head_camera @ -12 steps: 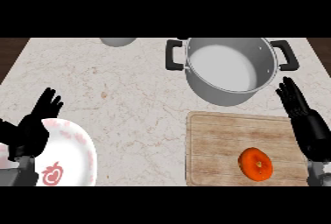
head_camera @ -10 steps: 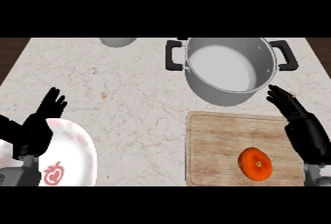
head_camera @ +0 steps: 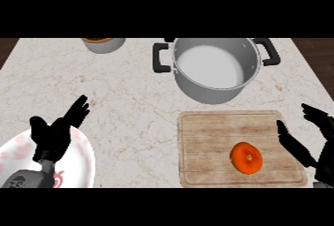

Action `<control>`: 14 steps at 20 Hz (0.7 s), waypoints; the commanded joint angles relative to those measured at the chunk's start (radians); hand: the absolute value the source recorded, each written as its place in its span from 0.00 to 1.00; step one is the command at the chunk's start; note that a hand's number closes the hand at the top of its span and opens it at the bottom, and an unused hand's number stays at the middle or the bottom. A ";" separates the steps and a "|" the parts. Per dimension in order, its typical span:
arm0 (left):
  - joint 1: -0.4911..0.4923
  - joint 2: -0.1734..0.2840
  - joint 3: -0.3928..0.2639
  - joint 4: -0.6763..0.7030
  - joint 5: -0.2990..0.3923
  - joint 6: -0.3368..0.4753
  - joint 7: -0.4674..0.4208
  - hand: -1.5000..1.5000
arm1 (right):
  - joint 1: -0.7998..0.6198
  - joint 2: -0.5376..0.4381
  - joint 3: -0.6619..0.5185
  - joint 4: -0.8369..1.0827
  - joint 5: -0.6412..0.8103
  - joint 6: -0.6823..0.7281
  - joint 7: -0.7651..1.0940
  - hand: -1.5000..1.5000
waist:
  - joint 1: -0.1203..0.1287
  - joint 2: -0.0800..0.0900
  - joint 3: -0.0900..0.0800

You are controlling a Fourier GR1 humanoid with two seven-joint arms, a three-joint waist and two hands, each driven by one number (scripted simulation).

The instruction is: Pick the squash from the cutting board and place it in the pot

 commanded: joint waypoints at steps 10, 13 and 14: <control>0.023 -0.084 -0.113 -0.018 -0.080 0.012 0.008 0.50 | 0.362 0.193 0.184 -0.400 0.514 -0.166 0.333 0.00 | 0.058 0.015 -0.006; -0.008 -0.047 -0.073 -0.025 -0.053 -0.017 0.042 0.50 | 0.414 0.236 0.215 -0.521 0.604 -0.079 0.505 0.00 | 0.071 0.016 -0.004; -0.008 -0.100 -0.119 -0.008 -0.090 0.012 0.026 0.50 | 0.416 0.258 0.230 -0.557 0.636 -0.055 0.554 0.00 | 0.070 0.018 -0.004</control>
